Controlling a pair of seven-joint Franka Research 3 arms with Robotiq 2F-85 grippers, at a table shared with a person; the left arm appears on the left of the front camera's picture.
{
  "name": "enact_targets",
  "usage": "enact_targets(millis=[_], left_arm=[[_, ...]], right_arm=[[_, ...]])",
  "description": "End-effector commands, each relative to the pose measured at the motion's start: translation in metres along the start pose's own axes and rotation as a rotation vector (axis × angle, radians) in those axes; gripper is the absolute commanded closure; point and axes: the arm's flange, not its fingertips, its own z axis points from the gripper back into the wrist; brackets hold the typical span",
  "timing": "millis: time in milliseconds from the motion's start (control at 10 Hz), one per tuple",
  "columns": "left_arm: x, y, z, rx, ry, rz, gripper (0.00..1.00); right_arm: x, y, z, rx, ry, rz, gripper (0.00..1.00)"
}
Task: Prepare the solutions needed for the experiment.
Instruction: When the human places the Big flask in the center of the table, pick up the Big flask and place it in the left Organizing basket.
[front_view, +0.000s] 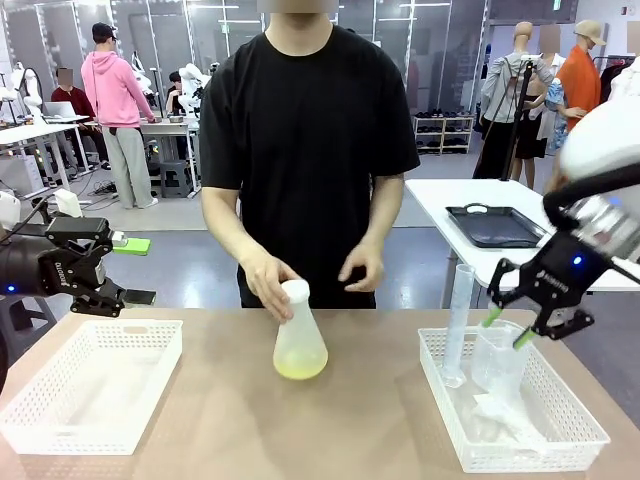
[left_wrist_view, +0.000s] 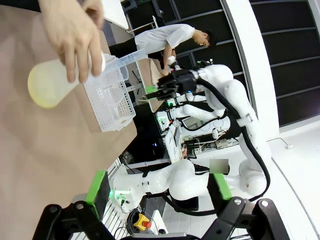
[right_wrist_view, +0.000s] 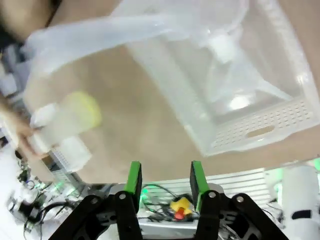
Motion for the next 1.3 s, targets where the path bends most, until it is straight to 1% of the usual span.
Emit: enact_targets(millis=[0, 100, 200, 400, 500, 600, 700, 800, 900, 1000, 1100, 1200], left_arm=[[0.001, -0.003, -0.003, -0.027, -0.013, 0.012, 0.00], [0.001, -0.003, -0.003, -0.027, -0.013, 0.012, 0.00], [0.001, -0.003, -0.003, -0.027, -0.013, 0.012, 0.00], [0.001, -0.003, -0.003, -0.027, -0.013, 0.012, 0.00], [0.001, -0.003, -0.003, -0.027, -0.013, 0.012, 0.00], [0.001, -0.003, -0.003, -0.027, -0.013, 0.012, 0.00], [0.001, -0.003, -0.003, -0.027, -0.013, 0.012, 0.00], [0.001, -0.003, -0.003, -0.027, -0.013, 0.012, 0.00], [0.001, -0.003, -0.003, -0.027, -0.013, 0.012, 0.00], [0.001, -0.003, -0.003, -0.027, -0.013, 0.012, 0.00], [0.001, -0.003, -0.003, -0.027, -0.013, 0.012, 0.00], [0.001, -0.003, -0.003, -0.027, -0.013, 0.012, 0.00]], right_arm=[[-0.027, -0.012, 0.020, 0.212, 0.014, 0.143, 0.49], [-0.040, -0.010, 0.034, 0.334, 0.046, 0.224, 0.49], [-0.051, -0.011, 0.042, 0.416, 0.077, 0.287, 0.49], [-0.071, -0.019, 0.054, 0.628, 0.160, 0.401, 0.49], [-0.078, -0.023, 0.056, 0.689, 0.182, 0.424, 0.49], [-0.077, -0.026, 0.055, 0.738, 0.233, 0.430, 0.49], [-0.075, -0.028, 0.054, 0.764, 0.251, 0.410, 0.49], [-0.075, -0.029, 0.054, 0.782, 0.293, 0.409, 0.49], [-0.075, -0.030, 0.054, 0.820, 0.320, 0.413, 0.29], [-0.075, -0.030, 0.054, 0.824, 0.319, 0.420, 0.29], [-0.075, -0.029, 0.053, 0.820, 0.325, 0.427, 0.10], [-0.074, -0.028, 0.052, 0.800, 0.344, 0.425, 0.24]])
